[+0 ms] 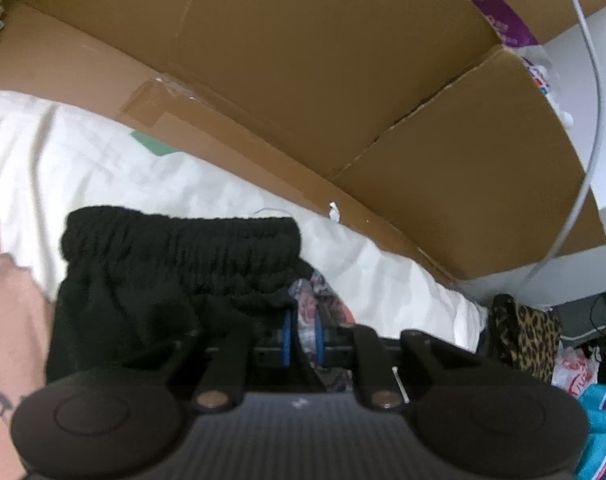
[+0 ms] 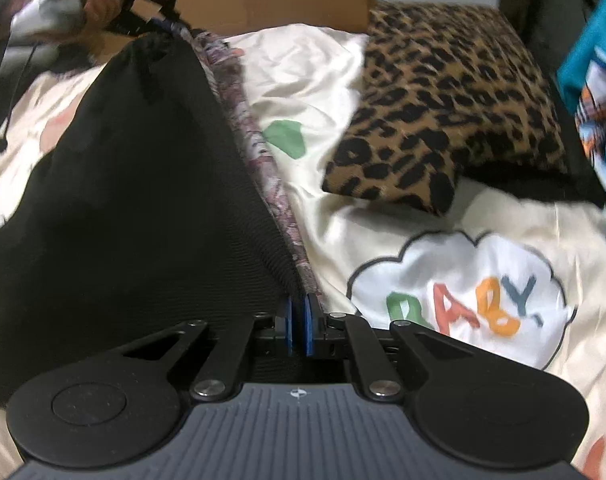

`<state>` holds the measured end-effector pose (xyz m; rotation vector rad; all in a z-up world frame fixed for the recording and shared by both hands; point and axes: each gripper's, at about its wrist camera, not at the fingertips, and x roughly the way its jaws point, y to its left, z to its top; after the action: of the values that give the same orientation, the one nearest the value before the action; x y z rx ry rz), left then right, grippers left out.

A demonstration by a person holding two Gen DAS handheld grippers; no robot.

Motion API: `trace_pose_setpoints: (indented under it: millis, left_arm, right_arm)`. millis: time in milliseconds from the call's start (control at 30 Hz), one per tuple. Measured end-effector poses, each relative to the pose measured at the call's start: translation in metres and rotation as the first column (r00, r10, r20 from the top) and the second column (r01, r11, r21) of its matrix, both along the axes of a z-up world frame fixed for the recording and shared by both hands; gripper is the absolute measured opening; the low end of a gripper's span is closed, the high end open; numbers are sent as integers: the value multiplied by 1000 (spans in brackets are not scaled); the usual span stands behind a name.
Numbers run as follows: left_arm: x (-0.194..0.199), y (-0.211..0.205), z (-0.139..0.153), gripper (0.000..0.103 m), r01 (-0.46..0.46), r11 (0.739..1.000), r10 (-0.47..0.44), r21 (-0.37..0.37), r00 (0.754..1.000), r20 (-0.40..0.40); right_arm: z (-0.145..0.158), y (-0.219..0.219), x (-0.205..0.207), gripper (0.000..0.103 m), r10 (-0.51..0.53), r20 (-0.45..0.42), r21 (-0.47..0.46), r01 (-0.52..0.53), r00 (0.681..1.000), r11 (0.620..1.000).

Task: Fold clothes

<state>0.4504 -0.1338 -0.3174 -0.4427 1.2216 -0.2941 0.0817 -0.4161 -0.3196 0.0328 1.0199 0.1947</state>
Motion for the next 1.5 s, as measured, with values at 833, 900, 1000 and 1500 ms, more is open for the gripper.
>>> trace_pose_setpoints:
  millis: [833, 900, 1000, 1500]
  left_arm:
    - [3, -33, 0, 57, 68, 998, -69, 15, 997, 31]
    - [-7, -30, 11, 59, 92, 995, -94, 46, 994, 59]
    - [-22, -26, 17, 58, 148, 985, -156, 94, 984, 81]
    - [-80, -56, -18, 47, 394, 883, -418, 255, 907, 48]
  right_arm:
    - [-4, -17, 10, 6, -94, -74, 110, 102, 993, 989]
    - [1, -19, 7, 8, -104, -59, 121, 110, 993, 987]
    - [7, -19, 5, 8, -118, -40, 119, 122, 992, 985]
    - [25, -9, 4, 8, -163, 17, 116, 160, 987, 980]
